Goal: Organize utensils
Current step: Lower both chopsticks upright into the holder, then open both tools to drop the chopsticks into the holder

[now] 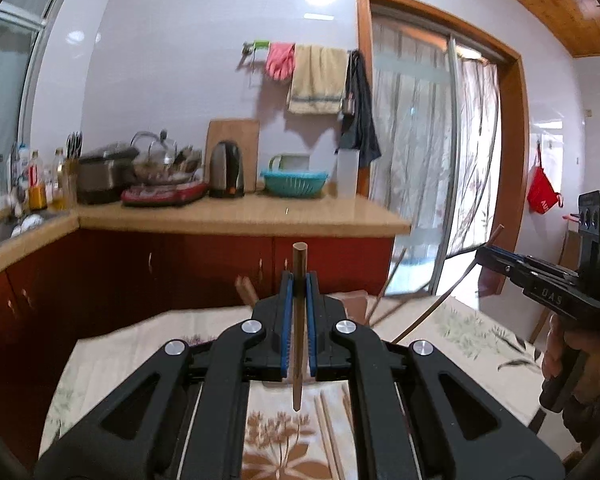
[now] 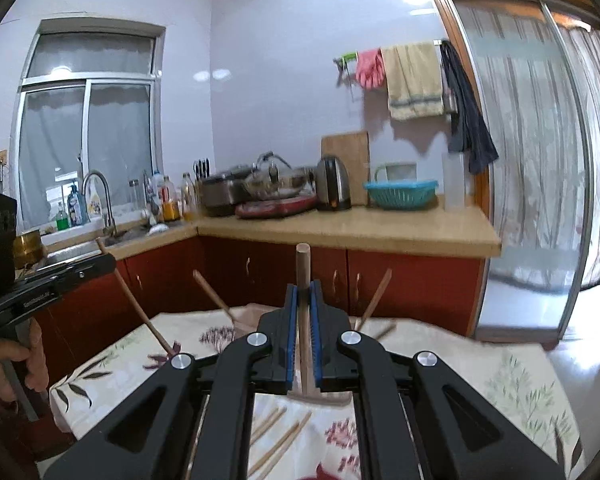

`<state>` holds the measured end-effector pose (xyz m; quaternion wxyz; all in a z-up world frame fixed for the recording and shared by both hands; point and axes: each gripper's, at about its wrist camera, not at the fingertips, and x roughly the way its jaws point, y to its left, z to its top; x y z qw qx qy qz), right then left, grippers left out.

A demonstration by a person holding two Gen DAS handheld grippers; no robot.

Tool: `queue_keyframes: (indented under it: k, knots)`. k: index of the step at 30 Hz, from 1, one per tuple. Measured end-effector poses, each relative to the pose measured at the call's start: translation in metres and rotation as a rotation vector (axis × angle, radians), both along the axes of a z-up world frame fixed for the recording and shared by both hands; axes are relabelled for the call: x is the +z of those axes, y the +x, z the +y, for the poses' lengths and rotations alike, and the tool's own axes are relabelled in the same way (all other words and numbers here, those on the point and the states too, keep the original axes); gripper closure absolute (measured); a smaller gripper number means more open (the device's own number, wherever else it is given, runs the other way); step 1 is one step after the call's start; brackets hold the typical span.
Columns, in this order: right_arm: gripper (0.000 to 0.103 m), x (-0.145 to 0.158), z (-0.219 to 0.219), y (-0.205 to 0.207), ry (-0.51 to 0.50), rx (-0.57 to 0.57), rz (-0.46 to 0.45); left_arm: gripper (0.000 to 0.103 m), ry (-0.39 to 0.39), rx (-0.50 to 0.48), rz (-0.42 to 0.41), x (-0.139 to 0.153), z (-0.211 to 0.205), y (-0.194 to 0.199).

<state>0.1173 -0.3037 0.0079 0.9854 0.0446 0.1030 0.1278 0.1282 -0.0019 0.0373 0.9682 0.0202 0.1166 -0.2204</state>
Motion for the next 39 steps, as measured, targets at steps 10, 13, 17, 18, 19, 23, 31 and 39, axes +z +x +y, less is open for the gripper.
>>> queue_keyframes:
  k: [10, 13, 17, 18, 19, 23, 31, 39]
  knots:
    - [0.096, 0.029, -0.005, 0.037, 0.004, 0.001, -0.069, 0.096, -0.004, 0.002, -0.147, 0.041, -0.031, 0.029]
    - [0.096, 0.030, -0.007, 0.051, 0.000, -0.007, -0.074, 0.096, -0.005, 0.011, -0.177, 0.045, -0.038, 0.042]
    - [0.096, 0.023, -0.008, 0.070, 0.002, -0.013, -0.053, 0.096, -0.006, 0.022, -0.187, 0.040, -0.046, 0.060]
    - [0.096, 0.020, -0.008, 0.076, 0.004, -0.013, -0.043, 0.096, -0.006, 0.026, -0.186, 0.037, -0.048, 0.064]
    - [0.096, 0.017, -0.008, 0.079, 0.005, -0.013, -0.036, 0.096, -0.005, 0.029, -0.185, 0.034, -0.049, 0.069]
    - [0.096, -0.002, -0.007, 0.095, 0.014, -0.009, 0.011, 0.096, -0.006, 0.032, -0.166, 0.014, -0.053, 0.086]
    - [0.096, -0.045, -0.001, 0.123, 0.009, 0.005, 0.135, 0.096, 0.014, 0.007, -0.035, -0.040, -0.059, 0.119]
    - [0.060, -0.052, 0.005, 0.111, -0.008, -0.008, 0.145, 0.067, -0.014, 0.000, 0.038, -0.054, -0.048, 0.116]
